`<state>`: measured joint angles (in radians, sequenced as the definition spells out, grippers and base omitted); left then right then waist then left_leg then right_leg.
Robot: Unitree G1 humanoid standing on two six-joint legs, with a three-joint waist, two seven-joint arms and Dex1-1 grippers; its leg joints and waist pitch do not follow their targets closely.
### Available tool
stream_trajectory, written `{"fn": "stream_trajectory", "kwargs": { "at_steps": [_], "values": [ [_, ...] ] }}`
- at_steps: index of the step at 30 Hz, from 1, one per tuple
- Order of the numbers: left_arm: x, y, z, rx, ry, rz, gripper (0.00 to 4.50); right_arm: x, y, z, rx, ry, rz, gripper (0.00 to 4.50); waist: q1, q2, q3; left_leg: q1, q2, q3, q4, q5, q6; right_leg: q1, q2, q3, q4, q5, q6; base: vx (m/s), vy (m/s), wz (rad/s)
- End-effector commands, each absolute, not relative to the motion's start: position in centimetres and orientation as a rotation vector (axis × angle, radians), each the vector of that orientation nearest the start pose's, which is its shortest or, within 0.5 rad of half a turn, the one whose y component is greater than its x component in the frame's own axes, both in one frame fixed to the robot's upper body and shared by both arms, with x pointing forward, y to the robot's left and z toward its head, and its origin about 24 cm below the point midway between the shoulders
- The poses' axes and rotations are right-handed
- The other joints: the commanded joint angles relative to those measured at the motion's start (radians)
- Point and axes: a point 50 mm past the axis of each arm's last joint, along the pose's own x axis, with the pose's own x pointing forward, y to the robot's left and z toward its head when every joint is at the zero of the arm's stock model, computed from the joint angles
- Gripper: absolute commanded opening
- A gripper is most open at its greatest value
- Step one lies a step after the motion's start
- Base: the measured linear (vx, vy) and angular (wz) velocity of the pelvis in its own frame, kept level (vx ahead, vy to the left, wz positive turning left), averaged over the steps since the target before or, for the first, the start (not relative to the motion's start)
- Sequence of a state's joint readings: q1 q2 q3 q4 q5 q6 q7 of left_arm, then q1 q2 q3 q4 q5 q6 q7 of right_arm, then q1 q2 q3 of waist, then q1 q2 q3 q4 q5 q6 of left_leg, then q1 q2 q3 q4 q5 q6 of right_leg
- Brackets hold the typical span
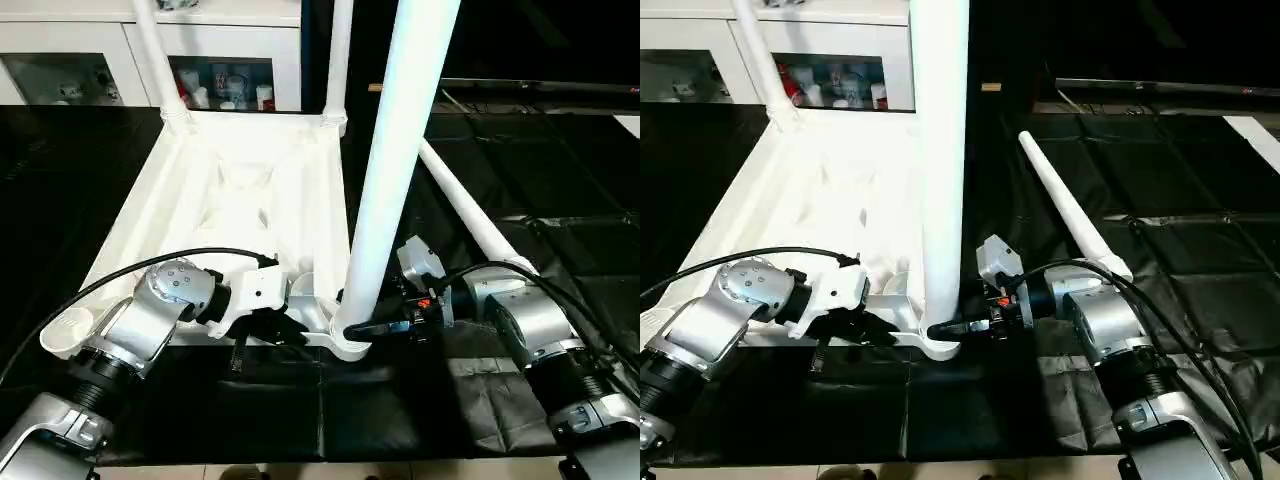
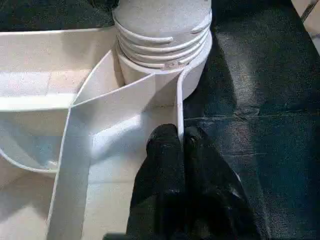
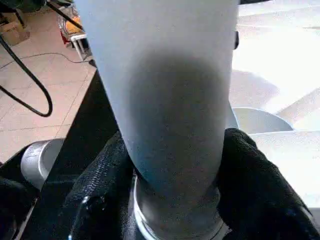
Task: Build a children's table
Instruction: Rotate leg to tighten
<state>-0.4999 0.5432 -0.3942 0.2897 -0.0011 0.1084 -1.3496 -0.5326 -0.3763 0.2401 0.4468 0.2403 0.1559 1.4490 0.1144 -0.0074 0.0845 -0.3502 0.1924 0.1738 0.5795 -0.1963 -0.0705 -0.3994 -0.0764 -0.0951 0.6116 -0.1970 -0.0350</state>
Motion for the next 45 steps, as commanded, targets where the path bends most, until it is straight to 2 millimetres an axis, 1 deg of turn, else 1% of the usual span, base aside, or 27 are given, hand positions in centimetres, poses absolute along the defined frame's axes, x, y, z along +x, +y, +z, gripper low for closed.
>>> {"fn": "stream_trajectory", "kwargs": {
  "at_steps": [1,9,12,13,14,15,16,17,18,19,21,23,24,27,28,29,30,31,32,33,34,35,39,40,41,43,45],
  "values": [
    [28.1,14.6,5.1,0.629,0.571,-1.56,0.0,29.0,-12.4,6.8,-0.099,0.335,1.668,2.13,-0.004,0.003,-0.064,0.001,0.048,-0.009,-0.063,-0.104,0.074,0.055,-0.079,0.064,-0.063,-0.127,-0.242,0.0,0.0,0.0],
    [28.5,14.5,5.1,0.548,0.573,-1.473,0.0,28.3,-12.2,6.6,-0.052,0.334,1.668,2.04,-0.002,0.003,-0.065,0.001,0.048,-0.009,-0.062,-0.089,0.078,0.056,-0.078,0.065,-0.06,-0.093,-0.248,0.0,0.0,0.0],
    [29.4,13.3,5.7,0.406,0.523,-1.339,0.0,28.0,-11.5,5.4,-0.018,0.321,1.519,2.04,0.002,0.005,-0.061,0.005,0.049,-0.006,-0.061,-0.096,0.076,0.05,-0.078,0.067,-0.061,-0.085,-0.256,0.0,0.0,0.0],
    [29.8,12.7,6.0,0.362,0.506,-1.289,0.0,28.3,-11.0,4.9,-0.029,0.32,1.422,2.03,-0.001,0.003,-0.057,-0.001,0.047,-0.01,-0.066,-0.121,0.068,0.054,-0.081,0.065,-0.068,-0.138,-0.248,0.0,0.0,0.0],
    [30.0,12.3,6.2,0.334,0.496,-1.263,0.0,28.6,-10.7,4.6,-0.027,0.32,1.357,2.02,-0.004,0.004,-0.053,0.0,0.047,-0.011,-0.07,-0.148,0.055,0.053,-0.082,0.064,-0.074,-0.194,-0.236,0.0,0.0,0.0],
    [30.2,11.9,6.4,0.306,0.488,-1.237,0.0,29.0,-10.4,4.4,-0.025,0.32,1.292,2.02,-0.012,0.004,-0.045,0.003,0.043,-0.012,-0.073,-0.208,0.031,0.049,-0.084,0.062,-0.09,-0.339,-0.199,-0.062,-0.003,-0.03],
    [30.6,11.2,6.8,0.262,0.471,-1.187,0.0,29.7,-9.7,4.1,0.001,0.315,1.18,2.01,-0.02,0.0,-0.044,0.002,0.039,-0.018,-0.075,-0.23,0.01,0.052,-0.089,0.06,-0.101,-0.447,-0.16,-0.062,-0.003,-0.03],
    [30.7,11.1,6.8,0.259,0.47,-1.183,0.0,29.7,-9.6,4.1,0.005,0.314,1.173,2.0,-0.027,-0.001,-0.044,-0.002,0.038,-0.02,-0.077,-0.232,0.004,0.055,-0.089,0.058,-0.103,-0.48,-0.143,-0.062,0.001,-0.11],
    [30.9,10.8,6.9,0.246,0.464,-1.165,0.0,30.0,-9.3,4.1,0.027,0.31,1.136,1.99,-0.036,-0.002,-0.044,-0.013,0.034,-0.026,-0.079,-0.226,0.001,0.062,-0.089,0.054,-0.108,-0.527,-0.102,-0.055,0.01,-0.19],
    [31.2,9.8,7.3,0.216,0.456,-1.127,0.0,30.7,-8.4,4.2,0.086,0.307,1.052,1.98,-0.046,-0.002,-0.043,-0.012,0.032,-0.028,-0.079,-0.231,0.005,0.055,-0.087,0.053,-0.115,-0.545,-0.084,-0.055,0.01,-0.19],
    [31.8,8.7,7.7,0.181,0.449,-1.066,0.0,31.5,-7.1,4.4,0.139,0.312,0.956,1.98,-0.058,-0.002,-0.043,-0.006,0.028,-0.028,-0.076,-0.238,0.004,0.048,-0.084,0.051,-0.12,-0.556,-0.078,0.0,0.0,0.0],
    [32.4,7.7,8.1,0.146,0.438,-0.992,0.0,32.2,-5.9,4.5,0.156,0.32,0.865,1.98,-0.065,-0.003,-0.044,-0.008,0.026,-0.027,-0.074,-0.227,0.014,0.047,-0.083,0.051,-0.122,-0.543,-0.078,0.0,0.0,0.0],
    [32.5,7.6,8.1,0.14,0.435,-0.981,0.0,32.4,-5.7,4.5,0.158,0.322,0.852,1.98,-0.071,-0.003,-0.044,-0.007,0.027,-0.025,-0.074,-0.219,0.02,0.043,-0.08,0.052,-0.12,-0.512,-0.089,0.0,0.0,0.0],
    [33.0,6.2,8.6,0.111,0.407,-0.896,0.0,33.5,-4.7,4.5,0.16,0.348,0.701,1.98,-0.078,-0.003,-0.05,-0.015,0.03,-0.025,-0.074,-0.174,0.031,0.049,-0.077,0.053,-0.104,-0.396,-0.126,0.0,0.0,0.0],
    [33.0,6.0,8.7,0.118,0.402,-0.888,0.0,33.6,-4.6,4.6,0.164,0.333,0.698,2.33,-0.076,-0.005,-0.055,-0.012,0.03,-0.023,-0.07,-0.157,0.036,0.049,-0.077,0.055,-0.1,-0.347,-0.141,0.0,0.0,0.0],
    [33.0,6.0,8.7,0.118,0.402,-0.888,0.0,33.6,-4.6,4.6,0.164,0.333,0.698,2.33,-0.074,-0.004,-0.056,-0.013,0.03,-0.022,-0.068,-0.145,0.044,0.05,-0.078,0.056,-0.096,-0.312,-0.15,0.0,0.0,0.0],
    [32.9,6.2,8.6,0.141,0.404,-0.891,0.0,33.6,-4.6,4.8,0.183,0.31,0.706,2.54,-0.071,-0.005,-0.061,-0.01,0.03,-0.017,-0.064,-0.111,0.061,0.05,-0.076,0.06,-0.088,-0.228,-0.174,0.067,-0.009,0.04],
    [32.9,6.3,8.5,0.151,0.407,-0.892,0.0,33.6,-4.6,4.8,0.188,0.304,0.709,2.68,-0.069,-0.004,-0.062,-0.009,0.03,-0.015,-0.063,-0.096,0.072,0.05,-0.076,0.06,-0.086,-0.193,-0.184,0.067,-0.009,0.04],
    [32.9,6.3,8.5,0.151,0.407,-0.892,0.0,33.6,-4.7,4.8,0.189,0.304,0.709,2.71,-0.067,-0.005,-0.066,-0.014,0.029,-0.015,-0.06,-0.05,0.092,0.057,-0.075,0.061,-0.073,-0.106,-0.209,0.07,-0.018,0.03],
    [32.8,6.7,8.3,0.168,0.413,-0.893,0.0,33.6,-4.9,4.9,0.186,0.293,0.712,2.78,-0.066,-0.005,-0.068,-0.014,0.028,-0.014,-0.059,-0.024,0.103,0.059,-0.074,0.061,-0.069,-0.059,-0.22,0.059,-0.022,0.0],
    [32.7,6.9,8.2,0.18,0.417,-0.895,0.0,33.6,-5.1,4.9,0.181,0.284,0.713,3.03,-0.065,-0.004,-0.071,-0.016,0.026,-0.014,-0.055,0.027,0.137,0.062,-0.073,0.059,-0.058,0.036,-0.246,0.059,-0.022,0.0],
    [32.6,7.4,8.0,0.197,0.414,-0.913,0.0,33.5,-5.6,5.0,0.174,0.266,0.729,3.03,-0.064,-0.001,-0.07,-0.016,0.026,-0.014,-0.054,0.033,0.144,0.062,-0.074,0.059,-0.057,0.048,-0.253,0.0,0.0,0.0],
    [32.1,8.4,7.7,0.233,0.406,-0.977,0.0,33.2,-7.4,5.4,0.144,0.219,0.794,3.23,-0.061,0.0,-0.071,-0.016,0.031,-0.013,-0.052,0.02,0.171,0.063,-0.073,0.057,-0.058,0.047,-0.258,0.0,0.0,0.0],
    [31.8,8.9,7.5,0.259,0.411,-1.011,0.0,32.9,-8.2,5.7,0.128,0.206,0.839,3.37,-0.058,0.003,-0.067,-0.012,0.033,-0.013,-0.055,-0.016,0.161,0.06,-0.073,0.056,-0.065,-0.012,-0.255,0.0,0.0,0.0],
    [31.7,9.2,7.4,0.276,0.414,-1.027,0.0,32.8,-8.6,5.9,0.122,0.201,0.863,3.46,-0.058,0.002,-0.066,-0.012,0.034,-0.012,-0.055,-0.029,0.156,0.06,-0.071,0.057,-0.067,-0.032,-0.25,0.0,0.0,0.0],
    [31.3,9.8,7.1,0.305,0.433,-1.075,0.0,32.4,-9.8,6.3,0.074,0.186,0.939,3.6,-0.051,0.004,-0.063,-0.008,0.037,-0.011,-0.059,-0.072,0.127,0.057,-0.073,0.059,-0.074,-0.11,-0.232,0.0,0.0,0.0],
    [31.2,10.0,7.0,0.312,0.437,-1.087,0.0,32.2,-10.1,6.3,0.061,0.184,0.958,3.79,-0.047,0.004,-0.063,-0.006,0.038,-0.012,-0.061,-0.09,0.105,0.056,-0.074,0.06,-0.076,-0.143,-0.224,0.0,0.0,0.0]
  ]
}}
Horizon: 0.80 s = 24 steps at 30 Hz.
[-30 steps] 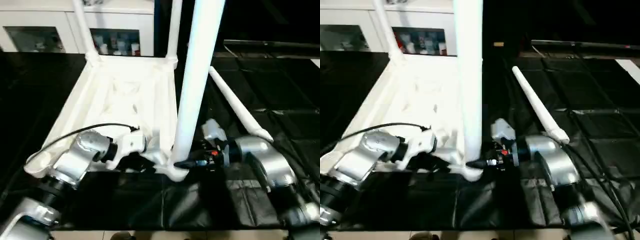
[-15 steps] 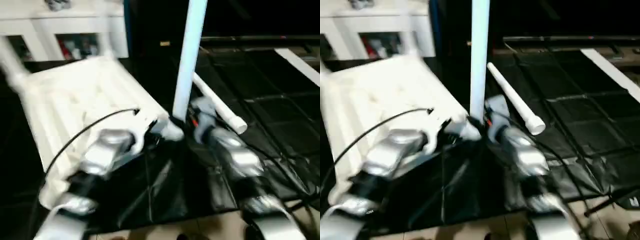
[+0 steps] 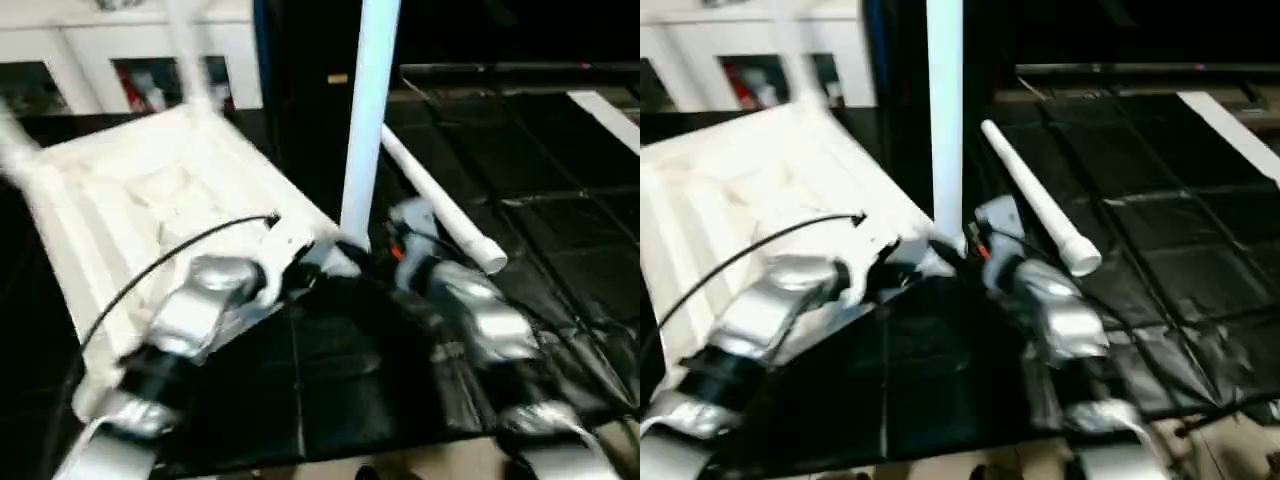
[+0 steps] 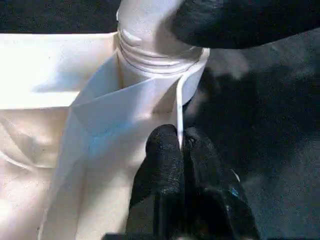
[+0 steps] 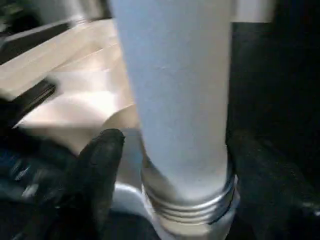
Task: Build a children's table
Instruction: Rotate leg to tighten
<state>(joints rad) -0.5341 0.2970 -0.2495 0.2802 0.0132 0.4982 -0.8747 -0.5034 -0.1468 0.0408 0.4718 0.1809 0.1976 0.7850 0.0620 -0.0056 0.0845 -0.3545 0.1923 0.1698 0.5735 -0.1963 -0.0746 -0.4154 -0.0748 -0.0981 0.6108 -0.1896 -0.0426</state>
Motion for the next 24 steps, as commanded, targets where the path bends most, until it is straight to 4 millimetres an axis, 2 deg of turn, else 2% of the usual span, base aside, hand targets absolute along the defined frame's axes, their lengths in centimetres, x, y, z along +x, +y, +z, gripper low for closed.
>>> {"fn": "stream_trajectory", "kwargs": {
  "at_steps": [1,3,4,6,7,9,14,15,16,17,18,21,22,24],
  "values": [
    [31.0,10.3,6.8,0.332,0.445,-1.129,0.0,31.9,-10.8,6.6,0.034,0.178,1.008,3.9,0.007,0.004,-0.063,-0.001,0.039,-0.008,-0.056,-0.102,0.099,0.071,-0.076,0.062,-0.078,-0.166,-0.213,0.0,0.0,0.0],
    [30.4,10.9,6.7,0.373,0.449,-1.228,0.0,31.3,-12.1,7.0,-0.007,0.178,1.101,4.02,0.011,0.004,-0.064,0.002,0.04,-0.007,-0.055,-0.107,0.097,0.069,-0.075,0.064,-0.076,-0.158,-0.208,0.0,0.0,0.0],
    [29.9,11.3,6.5,0.401,0.46,-1.295,0.0,30.9,-12.9,7.4,-0.032,0.183,1.164,4.1,0.02,0.006,-0.067,0.005,0.04,-0.008,-0.053,-0.096,0.105,0.071,-0.074,0.065,-0.072,-0.124,-0.212,0.0,0.0,0.0],
    [29.7,11.6,6.4,0.431,0.465,-1.339,0.0,30.7,-13.4,7.6,-0.046,0.192,1.201,4.32,0.026,0.005,-0.067,0.005,0.041,-0.006,-0.052,-0.076,0.117,0.068,-0.072,0.066,-0.065,-0.069,-0.227,0.0,0.0,0.0],
    [29.2,12.1,6.2,0.48,0.49,-1.414,0.0,30.3,-14.1,8.0,-0.085,0.205,1.281,4.32,0.031,0.008,-0.067,0.005,0.04,-0.006,-0.051,-0.078,0.118,0.068,-0.073,0.065,-0.064,-0.062,-0.237,0.0,0.0,0.0],
    [28.9,12.5,6.0,0.513,0.507,-1.463,0.0,30.0,-14.5,8.2,-0.109,0.221,1.34,4.32,0.035,0.007,-0.066,0.002,0.042,-0.006,-0.052,-0.085,0.115,0.07,-0.074,0.064,-0.064,-0.082,-0.235,0.0,0.0,0.0],
    [28.6,12.8,6.0,0.565,0.529,-1.557,0.0,29.5,-14.9,8.5,-0.152,0.271,1.492,4.32,0.05,0.007,-0.065,0.009,0.046,-0.003,-0.053,-0.119,0.097,0.065,-0.076,0.065,-0.069,-0.127,-0.238,0.0,0.0,0.0],
    [28.6,12.8,6.0,0.577,0.531,-1.577,0.0,29.5,-14.9,8.5,-0.158,0.282,1.519,4.32,0.051,0.006,-0.066,0.008,0.046,-0.004,-0.054,-0.126,0.09,0.068,-0.078,0.065,-0.069,-0.141,-0.238,0.0,0.0,0.0],
    [28.5,12.8,6.0,0.584,0.533,-1.59,0.0,29.5,-14.8,8.5,-0.162,0.289,1.535,4.17,0.052,0.012,-0.065,0.008,0.046,-0.005,-0.054,-0.131,0.087,0.067,-0.078,0.064,-0.069,-0.149,-0.239,0.0,0.0,0.0],
    [28.4,12.8,5.9,0.601,0.537,-1.622,0.0,29.6,-14.7,8.3,-0.174,0.314,1.574,4.17,0.052,0.009,-0.065,0.006,0.046,-0.006,-0.054,-0.136,0.081,0.069,-0.079,0.064,-0.07,-0.153,-0.233,0.0,0.0,0.0],
    [28.4,12.7,5.9,0.61,0.538,-1.632,0.0,29.8,-14.6,8.3,-0.18,0.324,1.588,3.97,0.05,0.008,-0.065,0.005,0.046,-0.006,-0.056,-0.141,0.078,0.069,-0.079,0.064,-0.07,-0.159,-0.235,0.0,0.0,0.0],
    [28.3,12.6,5.7,0.628,0.54,-1.659,0.0,30.1,-14.3,8.4,-0.176,0.342,1.621,3.86,0.051,0.007,-0.066,0.006,0.047,-0.006,-0.054,-0.133,0.073,0.069,-0.078,0.064,-0.067,-0.148,-0.241,0.0,0.0,0.0],
    [28.2,12.6,5.7,0.628,0.54,-1.664,0.0,30.2,-14.2,8.4,-0.174,0.347,1.631,3.61,0.051,0.007,-0.066,0.007,0.048,-0.006,-0.054,-0.127,0.075,0.068,-0.078,0.064,-0.067,-0.137,-0.242,0.0,0.0,0.0],
    [28.2,12.6,5.7,0.628,0.54,-1.666,0.0,30.2,-14.1,8.4,-0.176,0.35,1.635,3.61,0.05,0.004,-0.067,0.004,0.048,-0.007,-0.054,-0.118,0.076,0.072,-0.079,0.064,-0.062,-0.123,-0.245,0.0,0.0,0.0]
  ]
}}
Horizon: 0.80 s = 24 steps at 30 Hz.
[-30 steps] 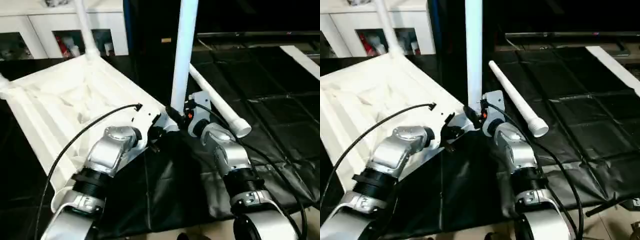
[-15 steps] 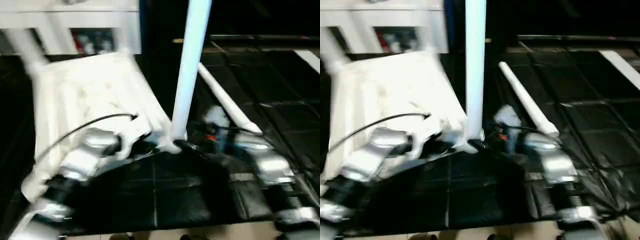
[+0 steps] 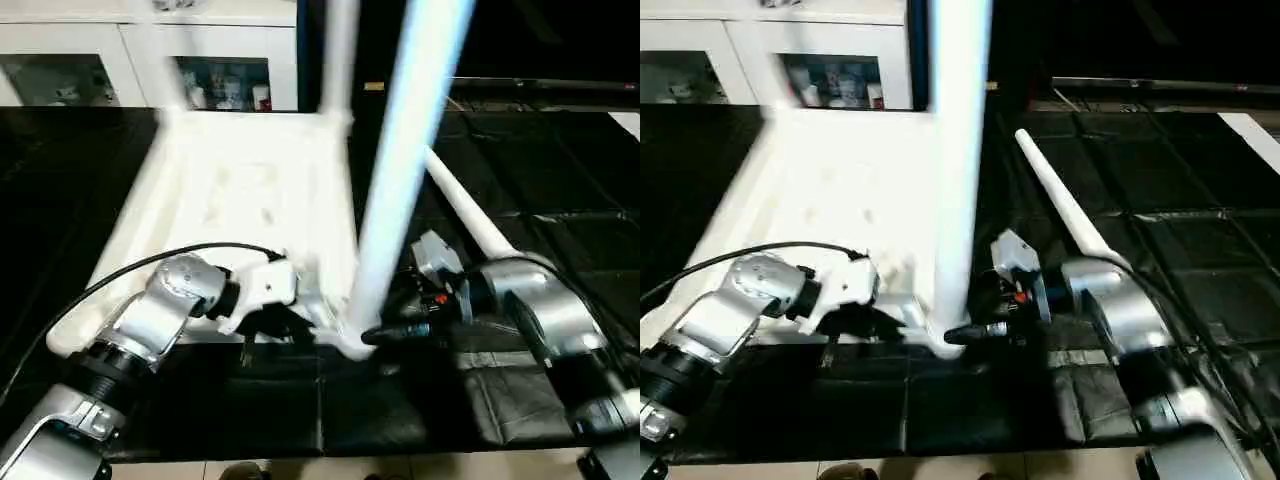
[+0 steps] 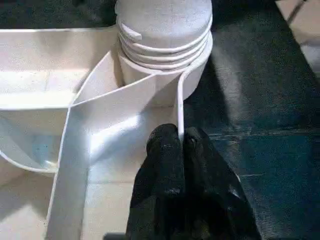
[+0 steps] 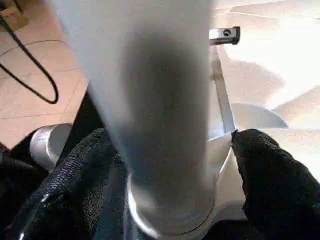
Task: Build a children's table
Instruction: Rotate leg to tighten
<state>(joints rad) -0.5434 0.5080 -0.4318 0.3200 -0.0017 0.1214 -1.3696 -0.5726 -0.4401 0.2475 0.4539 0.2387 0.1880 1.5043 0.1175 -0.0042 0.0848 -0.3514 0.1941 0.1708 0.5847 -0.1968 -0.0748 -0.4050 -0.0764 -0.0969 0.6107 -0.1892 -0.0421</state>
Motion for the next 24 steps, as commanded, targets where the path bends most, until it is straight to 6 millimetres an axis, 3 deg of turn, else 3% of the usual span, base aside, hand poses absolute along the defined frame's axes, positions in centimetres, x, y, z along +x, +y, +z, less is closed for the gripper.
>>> {"fn": "stream_trajectory", "kwargs": {
  "at_steps": [1,16,21,23,24],
  "values": [
    [28.2,12.5,5.6,0.628,0.539,-1.673,0.0,30.1,-14.0,8.3,-0.182,0.373,1.664,3.51,-0.005,0.0,-0.068,-0.001,0.045,-0.008,-0.064,-0.107,0.082,0.062,-0.077,0.062,-0.06,-0.112,-0.245,0.0,0.0,0.0],
    [28.4,13.0,5.4,0.614,0.542,-1.657,0.0,29.6,-13.6,7.9,-0.134,0.402,1.749,2.23,-0.005,0.002,-0.065,0.0,0.044,-0.008,-0.064,-0.11,0.086,0.06,-0.076,0.062,-0.065,-0.134,-0.238,0.0,0.0,0.0],
    [28.6,13.1,5.4,0.574,0.545,-1.607,0.0,29.2,-13.5,7.9,-0.062,0.386,1.742,2.08,-0.005,0.005,-0.062,0.001,0.045,-0.008,-0.067,-0.129,0.076,0.06,-0.078,0.063,-0.069,-0.166,-0.229,0.0,0.0,0.0],
    [29.0,12.8,5.5,0.53,0.533,-1.546,0.0,29.4,-13.1,7.6,-0.035,0.382,1.66,2.06,-0.005,0.004,-0.059,0.001,0.045,-0.008,-0.068,-0.132,0.074,0.058,-0.077,0.064,-0.07,-0.17,-0.228,0.0,0.0,0.0],
    [29.2,12.7,5.6,0.509,0.525,-1.517,0.0,29.6,-12.8,7.4,-0.026,0.385,1.614,2.06,-0.005,0.01,-0.058,0.001,0.045,-0.008,-0.068,-0.135,0.07,0.058,-0.077,0.064,-0.07,-0.175,-0.229,0.0,0.0,0.0]
  ]
}}
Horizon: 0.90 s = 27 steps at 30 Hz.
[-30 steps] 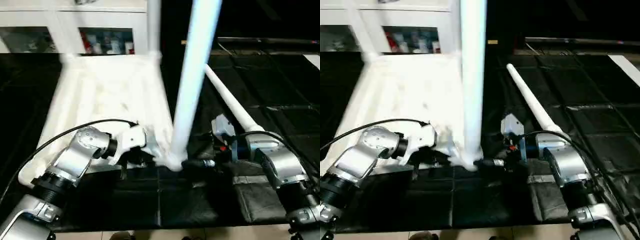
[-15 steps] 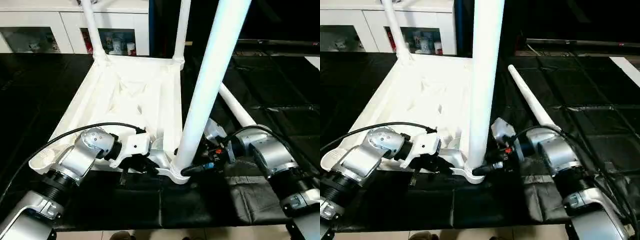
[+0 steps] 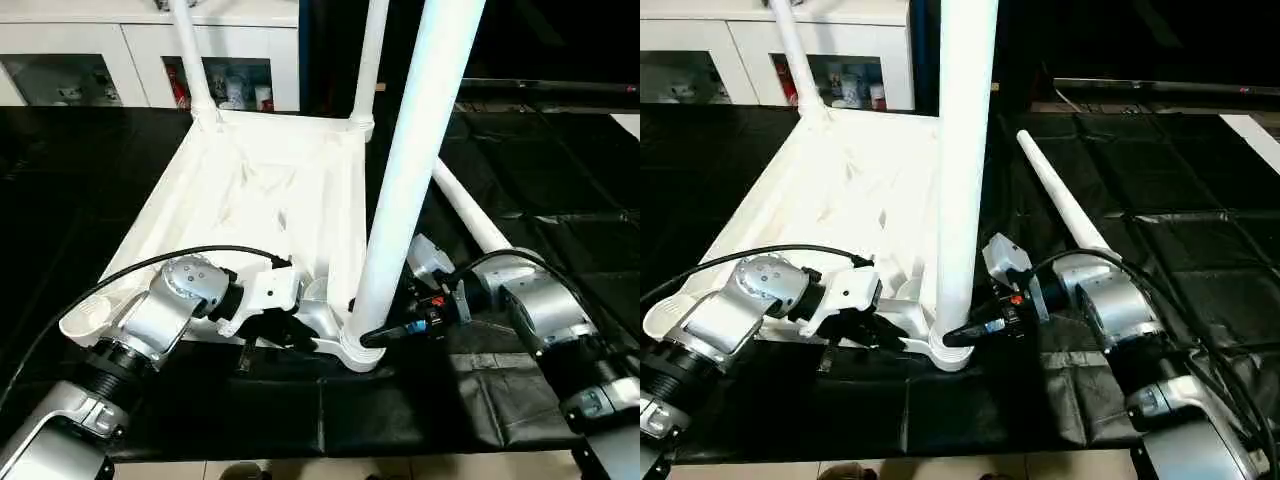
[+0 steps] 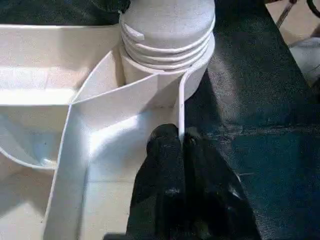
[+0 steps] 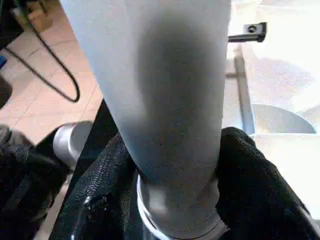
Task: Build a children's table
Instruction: Rotate leg to tighten
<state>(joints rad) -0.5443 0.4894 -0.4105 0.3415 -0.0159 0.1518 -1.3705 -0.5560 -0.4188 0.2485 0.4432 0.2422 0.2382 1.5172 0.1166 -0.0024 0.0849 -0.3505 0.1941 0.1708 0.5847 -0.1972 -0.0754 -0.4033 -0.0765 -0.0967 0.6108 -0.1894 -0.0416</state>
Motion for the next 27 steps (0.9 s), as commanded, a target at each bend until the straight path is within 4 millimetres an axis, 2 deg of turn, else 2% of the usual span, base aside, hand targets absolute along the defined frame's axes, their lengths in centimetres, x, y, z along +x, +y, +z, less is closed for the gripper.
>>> {"fn": "stream_trajectory", "kwargs": {
  "at_steps": [1,2,3,4,6,7,8,9,11,12,15,18,20,22,23,25,27],
  "values": [
    [29.5,12.5,5.7,0.481,0.515,-1.474,0.0,29.8,-12.5,7.1,-0.021,0.388,1.546,2.06,-0.009,0.002,-0.054,-0.002,0.043,-0.01,-0.072,-0.162,0.058,0.058,-0.078,0.062,-0.078,-0.243,-0.209,0.0,0.0,0.0],
    [29.8,12.2,5.8,0.45,0.503,-1.422,0.0,30.1,-11.9,6.8,-0.017,0.376,1.463,2.05,-0.011,0.004,-0.05,-0.001,0.042,-0.011,-0.075,-0.178,0.052,0.056,-0.078,0.061,-0.084,-0.29,-0.197,0.0,0.0,0.0],
    [30.1,11.8,5.9,0.424,0.489,-1.363,0.0,30.4,-11.2,6.6,0.004,0.358,1.381,2.05,-0.014,0.004,-0.046,0.005,0.039,-0.011,-0.076,-0.209,0.034,0.052,-0.081,0.062,-0.095,-0.383,-0.17,0.0,0.0,0.0],
    [30.5,11.2,6.1,0.383,0.475,-1.293,0.0,30.7,-10.3,6.3,0.038,0.337,1.292,2.04,-0.022,0.002,-0.046,0.001,0.036,-0.015,-0.078,-0.214,0.022,0.056,-0.083,0.06,-0.1,-0.438,-0.149,0.0,0.0,0.0],
    [30.6,10.8,6.2,0.356,0.466,-1.246,0.0,30.7,-9.7,6.1,0.054,0.328,1.241,2.04,-0.031,0.001,-0.044,-0.007,0.033,-0.019,-0.08,-0.208,0.013,0.059,-0.083,0.057,-0.103,-0.475,-0.122,0.0,0.0,0.0],
    [30.7,10.3,6.3,0.32,0.462,-1.202,0.0,30.8,-9.0,5.9,0.073,0.326,1.173,2.02,-0.046,0.001,-0.044,-0.014,0.031,-0.024,-0.083,-0.209,0.006,0.062,-0.082,0.054,-0.105,-0.501,-0.094,0.0,0.0,0.0],
    [30.8,10.1,6.3,0.301,0.462,-1.176,0.0,30.9,-8.6,5.7,0.084,0.328,1.132,2.02,-0.05,0.001,-0.044,-0.011,0.03,-0.024,-0.082,-0.212,0.009,0.057,-0.08,0.054,-0.109,-0.505,-0.09,0.0,0.0,0.0],
    [30.8,9.9,6.4,0.287,0.464,-1.158,0.0,30.9,-8.3,5.5,0.092,0.332,1.1,2.01,-0.06,-0.001,-0.045,-0.011,0.029,-0.023,-0.081,-0.209,0.013,0.055,-0.079,0.055,-0.108,-0.489,-0.095,0.0,0.0,0.0],
    [30.9,9.4,6.6,0.259,0.459,-1.111,0.0,31.1,-7.8,5.4,0.108,0.335,1.035,2.01,-0.066,0.001,-0.044,-0.005,0.028,-0.02,-0.079,-0.214,0.029,0.048,-0.077,0.057,-0.112,-0.485,-0.1,0.0,0.0,0.0],
    [31.4,8.3,7.0,0.2,0.435,-1.006,0.0,31.7,-6.8,5.3,0.133,0.334,0.886,2.0,-0.071,0.001,-0.043,-0.005,0.029,-0.017,-0.078,-0.202,0.03,0.045,-0.075,0.059,-0.11,-0.46,-0.113,0.0,0.0,0.0],
    [31.6,6.9,7.4,0.142,0.407,-0.917,0.0,32.0,-5.5,5.5,0.157,0.302,0.781,1.99,-0.074,0.0,-0.046,-0.009,0.026,-0.019,-0.079,-0.171,0.033,0.049,-0.073,0.056,-0.107,-0.415,-0.117,0.0,0.0,0.0],
    [31.6,6.1,7.6,0.119,0.395,-0.881,0.0,32.0,-4.9,5.7,0.188,0.289,0.741,1.99,-0.071,0.002,-0.053,-0.007,0.027,-0.014,-0.076,-0.116,0.062,0.051,-0.07,0.06,-0.097,-0.273,-0.151,0.017,0.0,0.01],
    [31.3,5.5,7.8,0.109,0.39,-0.882,0.0,32.1,-4.8,5.8,0.17,0.279,0.69,1.99,-0.068,0.004,-0.057,-0.012,0.026,-0.012,-0.073,-0.054,0.088,0.057,-0.068,0.06,-0.084,-0.142,-0.183,0.051,-0.001,0.04],
    [31.2,5.5,7.8,0.114,0.394,-0.885,0.0,32.2,-4.9,5.7,0.161,0.275,0.682,1.99,-0.069,0.005,-0.06,-0.013,0.026,-0.013,-0.071,-0.016,0.11,0.062,-0.067,0.059,-0.075,-0.062,-0.203,0.0,0.0,0.0],
    [31.2,5.5,7.8,0.115,0.395,-0.885,0.0,32.2,-5.0,5.7,0.161,0.274,0.679,1.99,-0.068,0.006,-0.06,-0.012,0.027,-0.012,-0.071,-0.01,0.118,0.061,-0.067,0.058,-0.075,-0.045,-0.21,0.0,0.0,0.0],
    [31.2,5.8,7.7,0.132,0.402,-0.885,0.0,32.3,-5.6,5.7,0.159,0.264,0.657,2.69,-0.069,0.007,-0.057,-0.012,0.028,-0.011,-0.071,-0.021,0.13,0.062,-0.07,0.058,-0.077,-0.048,-0.223,0.0,0.0,0.0],
    [31.2,6.5,7.6,0.154,0.407,-0.892,0.0,32.4,-6.5,5.8,0.159,0.249,0.656,2.7,-0.069,0.008,-0.055,-0.01,0.03,-0.011,-0.074,-0.059,0.123,0.062,-0.071,0.058,-0.084,-0.104,-0.218,0.0,0.0,0.0]
  ]
}}
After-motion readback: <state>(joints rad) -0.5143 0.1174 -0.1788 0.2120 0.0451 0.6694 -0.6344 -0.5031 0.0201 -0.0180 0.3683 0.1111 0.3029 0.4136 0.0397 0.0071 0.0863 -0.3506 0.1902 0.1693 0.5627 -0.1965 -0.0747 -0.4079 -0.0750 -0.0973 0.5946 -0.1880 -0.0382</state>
